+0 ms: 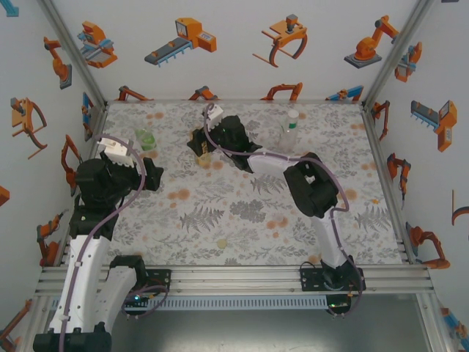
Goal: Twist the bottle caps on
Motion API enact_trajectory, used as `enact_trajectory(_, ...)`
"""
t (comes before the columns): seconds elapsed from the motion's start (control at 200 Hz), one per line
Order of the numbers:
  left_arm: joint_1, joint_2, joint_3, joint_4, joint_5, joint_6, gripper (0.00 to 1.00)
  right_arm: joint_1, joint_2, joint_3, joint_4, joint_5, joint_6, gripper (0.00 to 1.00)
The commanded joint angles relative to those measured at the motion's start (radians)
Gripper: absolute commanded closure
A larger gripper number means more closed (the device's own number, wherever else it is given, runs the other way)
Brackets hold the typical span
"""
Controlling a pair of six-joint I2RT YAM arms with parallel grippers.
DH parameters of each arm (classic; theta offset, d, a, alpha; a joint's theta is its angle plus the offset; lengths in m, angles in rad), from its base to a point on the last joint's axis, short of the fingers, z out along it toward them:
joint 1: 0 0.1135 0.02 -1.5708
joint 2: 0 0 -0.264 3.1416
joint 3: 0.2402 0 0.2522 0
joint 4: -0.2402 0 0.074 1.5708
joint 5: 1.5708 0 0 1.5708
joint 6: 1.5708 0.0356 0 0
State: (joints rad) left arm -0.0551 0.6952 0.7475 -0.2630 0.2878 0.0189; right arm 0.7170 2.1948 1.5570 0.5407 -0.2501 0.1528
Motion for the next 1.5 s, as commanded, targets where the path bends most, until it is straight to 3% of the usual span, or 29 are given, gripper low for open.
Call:
enact_trajectory(0.0, 0.008, 0.004, -0.005, -0.008, 0.005, 0.026, 0.07, 0.004, 0.017, 0.058, 0.04, -0.001, -0.027, 0.25)
enact_trajectory(0.416, 0.008, 0.011, -0.008, -0.004, 0.016, 0.029, 0.07, 0.005, 0.002, 0.067, 0.025, -0.01, -0.03, 0.39)
enact_trajectory(0.546, 0.005, 0.013, -0.016, 0.016, 0.07, 0.032, 0.07, 0.005, -0.032, 0.04, 0.022, -0.006, -0.032, 0.45)
enact_trajectory(0.796, -0.024, 0.043, -0.013, 0.047, 0.176, 0.032, 0.07, 0.008, -0.16, -0.074, 0.003, 0.005, -0.031, 0.47)
enact_trajectory(0.956, -0.052, 0.059, -0.011, 0.104, 0.309, 0.013, 0.08, 0.01, -0.284, -0.155, -0.074, 0.002, -0.027, 0.5)
enact_trajectory(1.252, -0.158, 0.126, -0.036, 0.323, 0.522, -0.085, 0.08, 0.028, -0.547, -0.272, -0.275, -0.072, -0.02, 0.55)
enact_trajectory(1.497, -0.299, 0.214, -0.045, 0.498, 0.555, -0.063, 0.08, 0.064, -0.715, -0.302, -0.416, -0.098, -0.005, 0.57)
